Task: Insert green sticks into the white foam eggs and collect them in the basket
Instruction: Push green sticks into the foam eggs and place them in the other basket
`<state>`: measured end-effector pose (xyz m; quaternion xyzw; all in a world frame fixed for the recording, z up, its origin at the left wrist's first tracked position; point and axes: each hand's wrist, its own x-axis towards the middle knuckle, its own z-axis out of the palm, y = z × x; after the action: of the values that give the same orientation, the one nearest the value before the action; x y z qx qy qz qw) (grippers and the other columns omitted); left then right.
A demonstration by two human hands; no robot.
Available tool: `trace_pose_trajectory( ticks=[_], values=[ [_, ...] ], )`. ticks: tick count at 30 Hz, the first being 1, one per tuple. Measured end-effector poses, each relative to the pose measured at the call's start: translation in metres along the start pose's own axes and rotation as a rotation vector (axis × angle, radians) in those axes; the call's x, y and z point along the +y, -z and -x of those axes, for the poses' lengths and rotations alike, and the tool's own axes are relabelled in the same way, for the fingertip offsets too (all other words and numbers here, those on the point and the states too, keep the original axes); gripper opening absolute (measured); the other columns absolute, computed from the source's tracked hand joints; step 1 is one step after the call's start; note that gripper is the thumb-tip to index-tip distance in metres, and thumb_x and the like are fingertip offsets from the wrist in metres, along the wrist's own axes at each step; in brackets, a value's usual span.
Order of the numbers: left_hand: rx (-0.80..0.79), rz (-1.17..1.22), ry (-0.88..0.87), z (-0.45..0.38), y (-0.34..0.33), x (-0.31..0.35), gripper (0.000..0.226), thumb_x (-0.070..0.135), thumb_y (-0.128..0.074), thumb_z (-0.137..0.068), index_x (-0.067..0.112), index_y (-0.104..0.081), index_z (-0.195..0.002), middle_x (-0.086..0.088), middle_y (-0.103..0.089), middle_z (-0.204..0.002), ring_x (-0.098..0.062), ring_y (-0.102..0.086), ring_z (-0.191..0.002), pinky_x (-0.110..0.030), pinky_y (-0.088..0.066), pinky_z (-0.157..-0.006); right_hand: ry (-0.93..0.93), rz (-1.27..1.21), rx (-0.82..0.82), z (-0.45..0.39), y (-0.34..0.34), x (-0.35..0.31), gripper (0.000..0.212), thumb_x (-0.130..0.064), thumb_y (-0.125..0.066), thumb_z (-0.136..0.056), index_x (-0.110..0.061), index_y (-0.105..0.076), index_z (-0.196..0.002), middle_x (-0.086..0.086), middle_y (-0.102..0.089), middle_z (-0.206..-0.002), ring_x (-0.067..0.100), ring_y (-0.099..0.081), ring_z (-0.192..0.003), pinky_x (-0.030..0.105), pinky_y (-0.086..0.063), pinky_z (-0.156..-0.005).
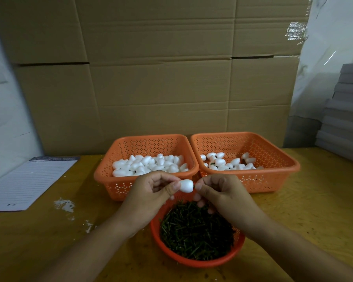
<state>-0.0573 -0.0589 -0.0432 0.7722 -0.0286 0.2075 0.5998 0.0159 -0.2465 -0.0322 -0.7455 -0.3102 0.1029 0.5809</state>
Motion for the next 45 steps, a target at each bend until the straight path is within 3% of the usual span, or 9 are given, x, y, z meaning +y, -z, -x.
trace_pose_trajectory(
  ticks=[28, 32, 37, 45],
  values=[
    [0.006, -0.017, 0.06, -0.001, 0.002, 0.001, 0.028, 0.039, -0.066, -0.083, 0.019, -0.073, -0.101, 0.004, -0.076, -0.087, -0.005, -0.067, -0.071, -0.016, -0.051, -0.063, -0.001, 0.036, 0.003, -0.001, 0.005, -0.003, 0.017, -0.014, -0.058, -0.099, -0.009, -0.07, -0.088, 0.005, -0.074, -0.077, 0.011, -0.066, -0.065, 0.02, -0.05, -0.055],
    [0.067, -0.03, 0.072, -0.003, 0.004, 0.0, 0.025, 0.039, -0.056, -0.094, 0.021, -0.071, -0.102, 0.002, -0.075, -0.089, -0.007, -0.067, -0.073, -0.018, -0.053, -0.063, 0.011, 0.139, 0.218, -0.011, 0.029, -0.006, 0.026, -0.025, -0.057, -0.099, -0.013, -0.07, -0.081, 0.005, -0.073, -0.073, 0.021, -0.067, -0.062, 0.029, -0.051, -0.055],
    [0.085, -0.069, 0.08, -0.003, 0.004, -0.003, 0.024, 0.019, -0.049, -0.103, 0.024, -0.072, -0.1, 0.003, -0.075, -0.089, -0.008, -0.067, -0.075, -0.018, -0.052, -0.065, -0.126, 0.066, 0.519, -0.03, 0.068, 0.006, 0.027, -0.026, -0.052, -0.102, -0.013, -0.07, -0.087, 0.0, -0.074, -0.068, 0.007, -0.061, -0.049, 0.028, -0.044, -0.05],
    [0.081, -0.067, 0.092, -0.004, 0.004, -0.003, 0.025, 0.015, -0.048, -0.104, 0.023, -0.072, -0.1, 0.002, -0.075, -0.089, -0.008, -0.067, -0.075, -0.018, -0.052, -0.065, -0.222, 0.076, 0.619, -0.042, 0.085, 0.015, 0.03, -0.028, -0.054, -0.101, -0.018, -0.068, -0.077, 0.001, -0.072, -0.063, 0.015, -0.059, -0.054, 0.027, -0.038, -0.05]
  ],
)
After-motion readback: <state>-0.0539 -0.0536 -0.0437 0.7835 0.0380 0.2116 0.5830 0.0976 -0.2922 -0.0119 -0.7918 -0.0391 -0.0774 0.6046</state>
